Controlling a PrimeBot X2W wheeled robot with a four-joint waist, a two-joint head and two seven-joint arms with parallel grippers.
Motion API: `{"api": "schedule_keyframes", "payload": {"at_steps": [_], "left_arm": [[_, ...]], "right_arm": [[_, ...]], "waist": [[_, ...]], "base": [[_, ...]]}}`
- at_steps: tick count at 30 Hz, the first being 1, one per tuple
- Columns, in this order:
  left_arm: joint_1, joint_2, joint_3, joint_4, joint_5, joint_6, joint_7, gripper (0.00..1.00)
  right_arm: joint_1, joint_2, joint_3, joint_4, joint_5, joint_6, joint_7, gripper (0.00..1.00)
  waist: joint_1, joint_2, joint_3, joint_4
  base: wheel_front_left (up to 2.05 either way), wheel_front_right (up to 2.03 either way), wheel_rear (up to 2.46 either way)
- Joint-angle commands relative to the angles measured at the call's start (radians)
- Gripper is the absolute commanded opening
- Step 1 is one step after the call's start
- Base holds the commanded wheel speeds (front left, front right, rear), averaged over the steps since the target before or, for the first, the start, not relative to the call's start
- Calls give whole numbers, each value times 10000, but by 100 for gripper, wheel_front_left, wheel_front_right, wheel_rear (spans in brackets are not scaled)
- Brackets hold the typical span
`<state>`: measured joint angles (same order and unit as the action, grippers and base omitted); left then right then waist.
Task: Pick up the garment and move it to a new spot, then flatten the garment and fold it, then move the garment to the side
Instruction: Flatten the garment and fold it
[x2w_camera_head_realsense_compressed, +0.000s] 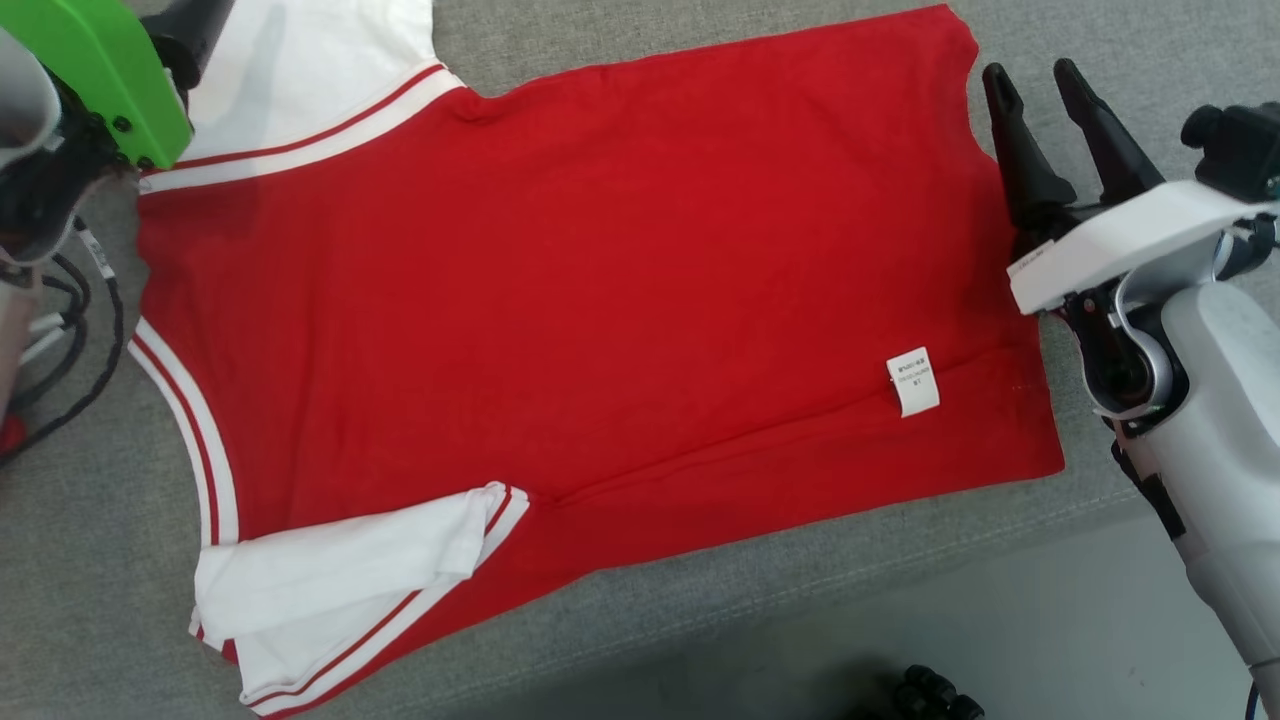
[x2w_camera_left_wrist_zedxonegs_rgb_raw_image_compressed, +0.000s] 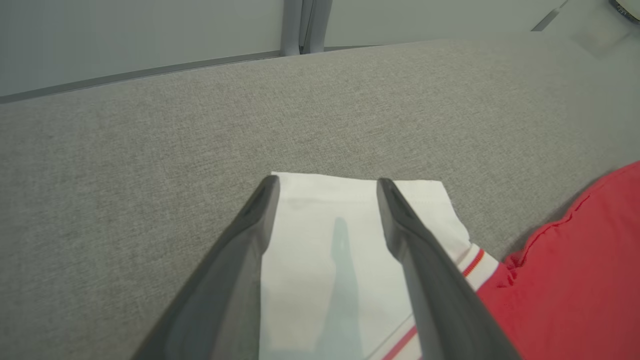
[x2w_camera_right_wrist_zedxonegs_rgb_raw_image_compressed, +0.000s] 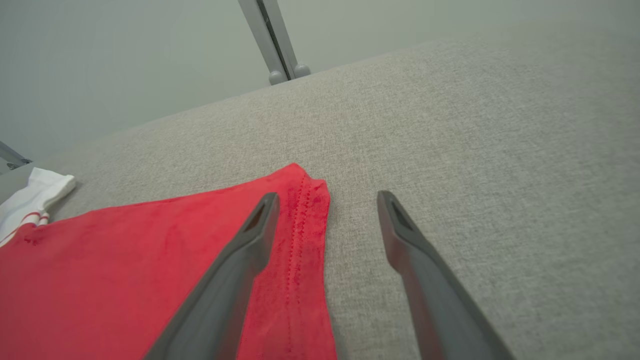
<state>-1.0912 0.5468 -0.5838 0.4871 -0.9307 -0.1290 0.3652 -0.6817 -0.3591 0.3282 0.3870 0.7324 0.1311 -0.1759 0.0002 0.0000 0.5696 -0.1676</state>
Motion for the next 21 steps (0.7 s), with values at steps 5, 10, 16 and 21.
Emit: {"api": "schedule_keyframes", "payload": {"at_steps": [5, 10, 16, 21], "left_arm": [[-986, 581, -423, 576, -821, -26, 884, 100], [-1489, 830, -698, 1128, -991, -27, 1249, 100], [-1845, 797, -976, 1602, -1173, -25, 1558, 100], [-2026, 714, -1169, 2010, -1344, -3, 1861, 100]], "right_arm": [[-1059, -485, 1144, -101, 1265, -7, 776, 100], [-1772, -772, 1948, -23, 1951, -7, 1143, 100], [-2542, -926, 2487, 299, 2592, -7, 1273, 100], [-3064, -1030, 2969, 457, 2941, -7, 1274, 92]], "waist": [[-2, 0, 653, -461], [-2, 0, 897, -584], [-2, 0, 1174, -563], [-2, 0, 1342, -546]], "base": [[0, 0, 0], [0, 0, 0], [0, 0, 0], [0, 0, 0]]}}
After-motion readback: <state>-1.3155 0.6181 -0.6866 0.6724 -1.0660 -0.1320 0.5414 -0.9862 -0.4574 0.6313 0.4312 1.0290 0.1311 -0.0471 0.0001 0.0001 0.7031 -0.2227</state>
